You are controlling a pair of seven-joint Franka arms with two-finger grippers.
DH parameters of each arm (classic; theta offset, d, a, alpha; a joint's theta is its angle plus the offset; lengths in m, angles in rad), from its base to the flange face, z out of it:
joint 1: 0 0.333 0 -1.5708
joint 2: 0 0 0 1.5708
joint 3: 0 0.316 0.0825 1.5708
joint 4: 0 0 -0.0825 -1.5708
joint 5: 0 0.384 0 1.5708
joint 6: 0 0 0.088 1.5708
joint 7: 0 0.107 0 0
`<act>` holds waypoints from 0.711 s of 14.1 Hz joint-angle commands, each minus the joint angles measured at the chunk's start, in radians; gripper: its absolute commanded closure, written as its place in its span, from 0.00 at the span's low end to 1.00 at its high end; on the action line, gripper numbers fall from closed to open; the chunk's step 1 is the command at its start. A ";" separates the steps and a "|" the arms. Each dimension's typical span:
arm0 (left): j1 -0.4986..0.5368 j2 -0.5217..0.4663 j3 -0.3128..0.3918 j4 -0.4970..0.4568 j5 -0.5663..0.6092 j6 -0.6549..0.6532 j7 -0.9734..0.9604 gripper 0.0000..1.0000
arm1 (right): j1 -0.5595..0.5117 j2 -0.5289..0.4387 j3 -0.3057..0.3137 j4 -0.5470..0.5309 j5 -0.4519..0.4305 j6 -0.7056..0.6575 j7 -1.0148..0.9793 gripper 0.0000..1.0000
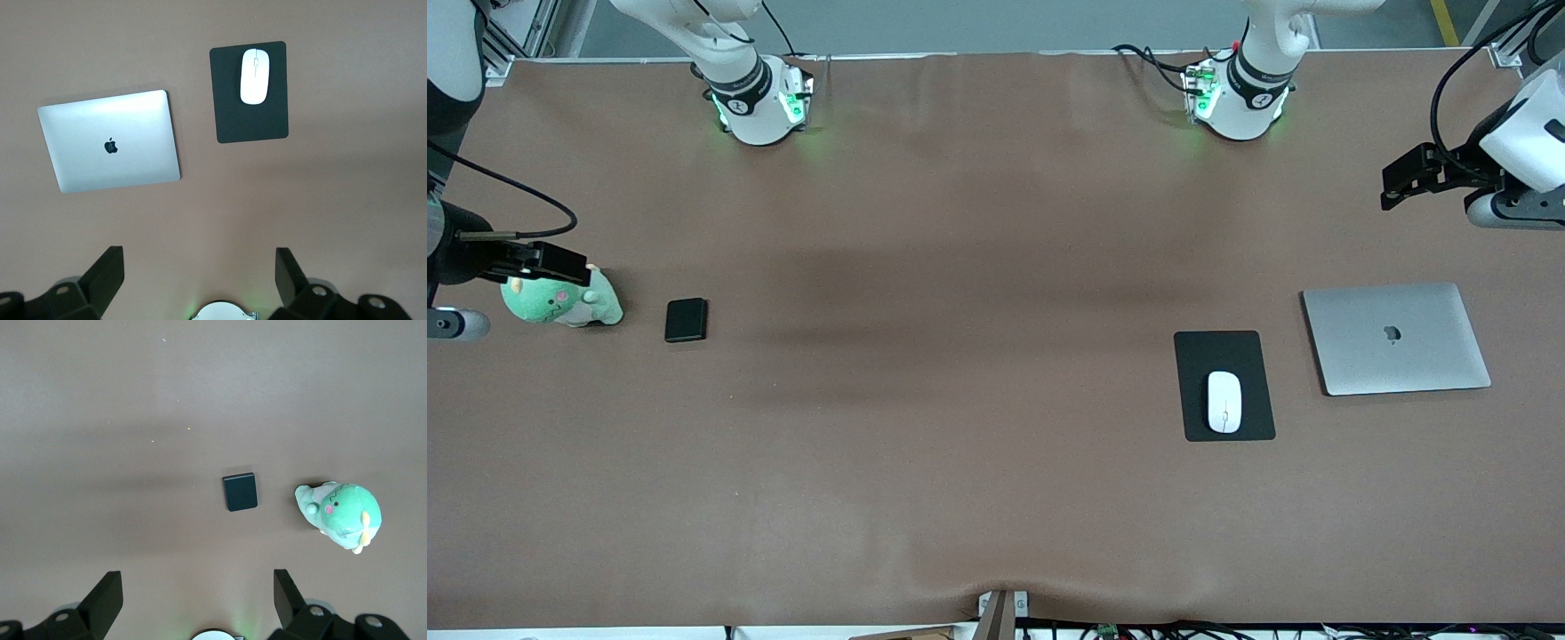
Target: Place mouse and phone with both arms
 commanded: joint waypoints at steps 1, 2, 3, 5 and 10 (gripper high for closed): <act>0.002 0.004 0.001 0.008 0.011 0.011 0.007 0.00 | 0.025 -0.041 -0.113 -0.005 0.106 -0.041 -0.018 0.00; 0.002 0.004 0.001 0.008 0.009 0.015 0.007 0.00 | 0.031 -0.064 -0.144 -0.034 0.128 -0.041 -0.019 0.00; 0.002 0.004 0.001 0.008 0.006 0.022 0.011 0.00 | 0.032 -0.099 -0.146 -0.080 0.128 -0.029 -0.019 0.00; 0.011 0.004 0.001 0.007 0.003 0.033 0.017 0.00 | 0.032 -0.177 -0.148 -0.193 0.122 0.017 -0.021 0.00; 0.014 0.004 0.001 0.004 0.003 0.048 0.021 0.00 | 0.031 -0.303 -0.148 -0.378 0.113 0.084 -0.022 0.00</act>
